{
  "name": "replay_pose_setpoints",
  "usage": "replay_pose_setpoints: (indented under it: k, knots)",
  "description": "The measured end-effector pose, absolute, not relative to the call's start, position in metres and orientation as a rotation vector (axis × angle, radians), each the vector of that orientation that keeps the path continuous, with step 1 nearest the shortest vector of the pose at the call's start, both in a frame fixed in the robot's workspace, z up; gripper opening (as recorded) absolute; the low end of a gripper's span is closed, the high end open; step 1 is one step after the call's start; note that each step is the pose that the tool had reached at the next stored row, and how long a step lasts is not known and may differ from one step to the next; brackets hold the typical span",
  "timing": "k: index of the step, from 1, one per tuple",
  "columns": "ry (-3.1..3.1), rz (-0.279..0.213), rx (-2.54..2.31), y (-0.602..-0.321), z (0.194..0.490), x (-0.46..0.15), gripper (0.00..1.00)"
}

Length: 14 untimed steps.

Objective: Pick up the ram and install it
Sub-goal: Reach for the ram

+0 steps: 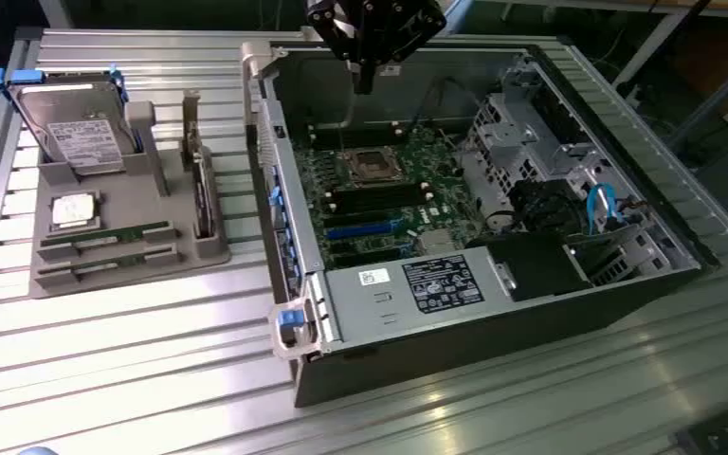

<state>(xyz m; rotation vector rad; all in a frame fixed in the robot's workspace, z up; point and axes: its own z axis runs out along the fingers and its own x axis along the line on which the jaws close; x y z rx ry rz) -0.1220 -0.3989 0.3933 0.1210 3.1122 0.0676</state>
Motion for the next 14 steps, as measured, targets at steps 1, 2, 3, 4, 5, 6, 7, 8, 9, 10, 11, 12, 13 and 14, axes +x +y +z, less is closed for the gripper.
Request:
replay_pose_setpoints:
  k: [1, 2, 3, 4, 5, 6, 7, 8, 9, 10, 11, 12, 13, 14]
  knots:
    - [3.112, 0.067, 0.121, -0.399, 0.393, -0.125, 0.11]
    - [3.112, 0.068, 0.121, -0.399, 0.393, -0.128, 0.11]
    - [3.112, 0.068, 0.121, -0.399, 0.393, -0.131, 0.11]
    - [3.112, 0.068, 0.121, -0.399, 0.393, -0.134, 0.11]
    - [3.111, 0.068, 0.121, -0.398, 0.393, -0.137, 0.11]
    - [3.112, 0.068, 0.121, -0.398, 0.393, -0.142, 0.11]
    - [3.112, 0.068, 0.121, -0.398, 0.393, -0.146, 0.11]
    - [3.112, 0.068, 0.121, -0.397, 0.393, -0.149, 0.11]
    - [3.112, 0.068, 0.121, -0.396, 0.393, -0.154, 0.11]
    - [3.112, 0.068, 0.121, -0.396, 0.392, -0.158, 0.11]
    - [3.112, 0.068, 0.121, -0.395, 0.392, -0.163, 0.11]
    - [3.111, 0.068, 0.121, -0.395, 0.392, -0.168, 0.11]
    - [3.112, 0.068, 0.121, -0.395, 0.392, -0.172, 0.11]
    - [3.112, 0.068, 0.121, -0.394, 0.392, -0.177, 0.11]
